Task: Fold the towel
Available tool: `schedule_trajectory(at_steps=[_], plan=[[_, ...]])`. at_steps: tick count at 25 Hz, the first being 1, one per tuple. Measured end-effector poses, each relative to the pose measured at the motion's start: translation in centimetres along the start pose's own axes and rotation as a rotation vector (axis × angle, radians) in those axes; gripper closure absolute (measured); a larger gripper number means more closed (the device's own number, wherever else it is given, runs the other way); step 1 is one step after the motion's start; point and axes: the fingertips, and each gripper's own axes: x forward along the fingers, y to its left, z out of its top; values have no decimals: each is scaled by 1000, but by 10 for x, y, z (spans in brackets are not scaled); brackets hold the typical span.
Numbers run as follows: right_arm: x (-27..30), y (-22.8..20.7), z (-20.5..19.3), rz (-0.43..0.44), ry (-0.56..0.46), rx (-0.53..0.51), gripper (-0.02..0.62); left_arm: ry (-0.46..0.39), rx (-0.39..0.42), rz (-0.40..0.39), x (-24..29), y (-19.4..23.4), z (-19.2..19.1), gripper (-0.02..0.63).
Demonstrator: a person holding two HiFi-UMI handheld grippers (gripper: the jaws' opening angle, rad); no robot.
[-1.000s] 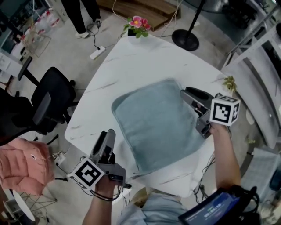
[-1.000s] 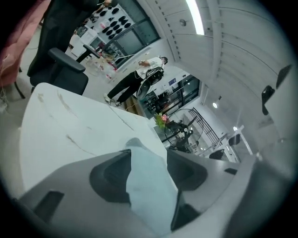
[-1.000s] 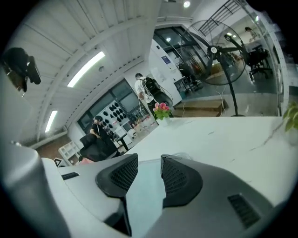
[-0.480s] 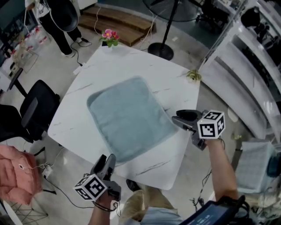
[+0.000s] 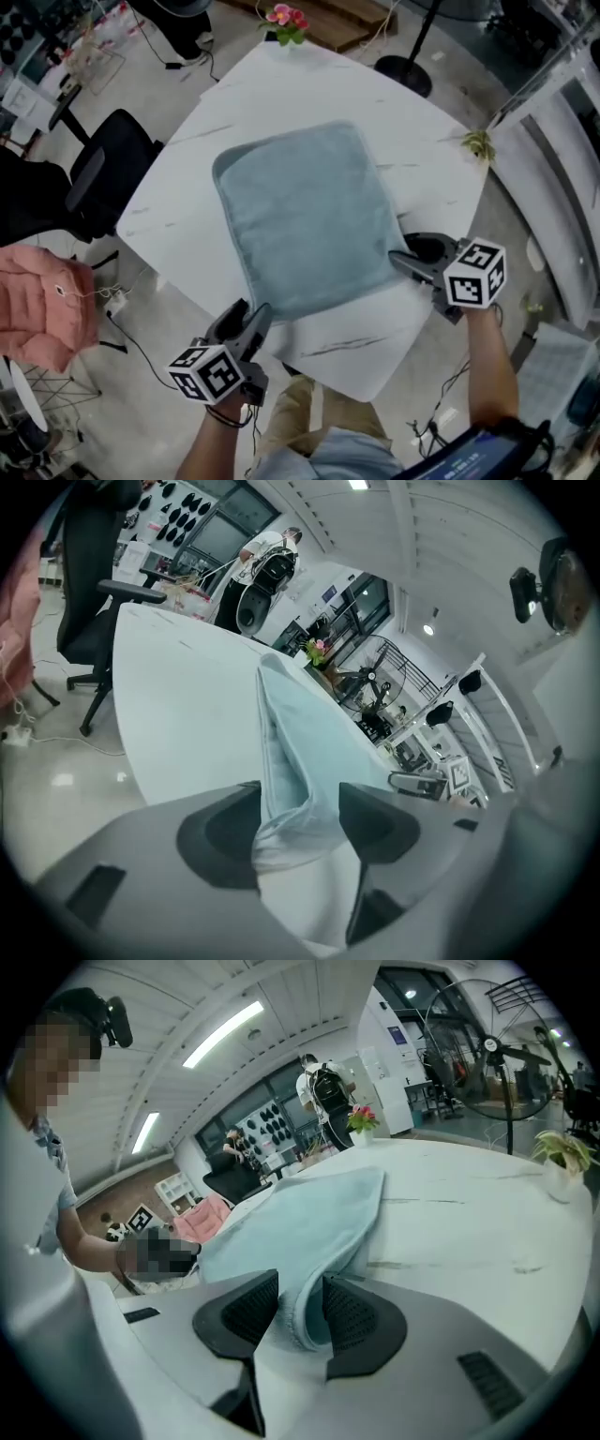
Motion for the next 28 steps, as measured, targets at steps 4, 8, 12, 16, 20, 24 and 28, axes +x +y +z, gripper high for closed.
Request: schedule_trajectory(at_steps=[4,8,12,16,20,24,28], plan=[[8,5,-1,27,11,-27,436,10,12,31,0,5,-5,348],[6,9,-4,46,12,-33,468,11,-1,35,1,7,-5,394],[7,7,-7,42,20,-61,551,-10,-4,59,1,9,0,448],[-8,9,-3,49,-20,-57,558,-48,-16,45,0,1,6,540],[-23,18,-6,76,-86,-52,558,-116,-28,-19,-15,-14,11,545],[-35,40,-25,97,-95,-71,554,-117,-15,-46,-32,-18,-3,541],[-43,61,-59,97,-59,-87,552,-100,-33,-35,-56,-11,-36,538]])
